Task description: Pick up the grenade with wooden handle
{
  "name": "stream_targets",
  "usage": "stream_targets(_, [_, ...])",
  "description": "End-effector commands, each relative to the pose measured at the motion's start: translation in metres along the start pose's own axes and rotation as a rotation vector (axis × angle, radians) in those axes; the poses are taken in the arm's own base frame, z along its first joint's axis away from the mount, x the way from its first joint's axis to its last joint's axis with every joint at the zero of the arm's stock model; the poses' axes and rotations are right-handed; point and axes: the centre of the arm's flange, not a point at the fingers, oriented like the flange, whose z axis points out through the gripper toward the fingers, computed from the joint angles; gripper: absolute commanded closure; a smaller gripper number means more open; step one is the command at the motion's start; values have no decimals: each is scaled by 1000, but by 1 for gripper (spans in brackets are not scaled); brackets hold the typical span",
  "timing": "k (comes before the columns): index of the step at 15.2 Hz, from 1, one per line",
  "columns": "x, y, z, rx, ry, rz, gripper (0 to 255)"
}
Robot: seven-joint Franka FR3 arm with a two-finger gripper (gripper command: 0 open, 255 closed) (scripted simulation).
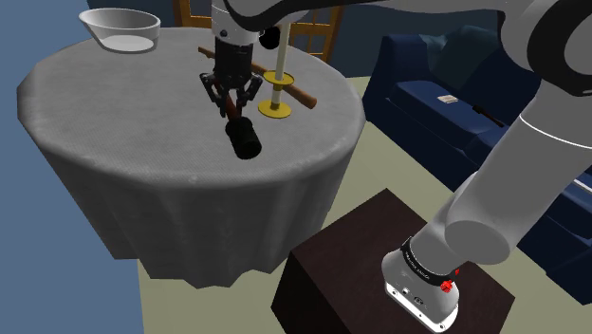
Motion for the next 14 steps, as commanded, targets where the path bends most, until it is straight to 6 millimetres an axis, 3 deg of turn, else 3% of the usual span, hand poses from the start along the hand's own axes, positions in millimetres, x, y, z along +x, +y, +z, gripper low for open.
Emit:
stream_targets(1, [-1,-1,-10,0,1,1,255])
stream_targets(12, [-1,-5,-68,0,1,1,255])
stream_targets(14, [-1,-5,-69,0,1,1,255])
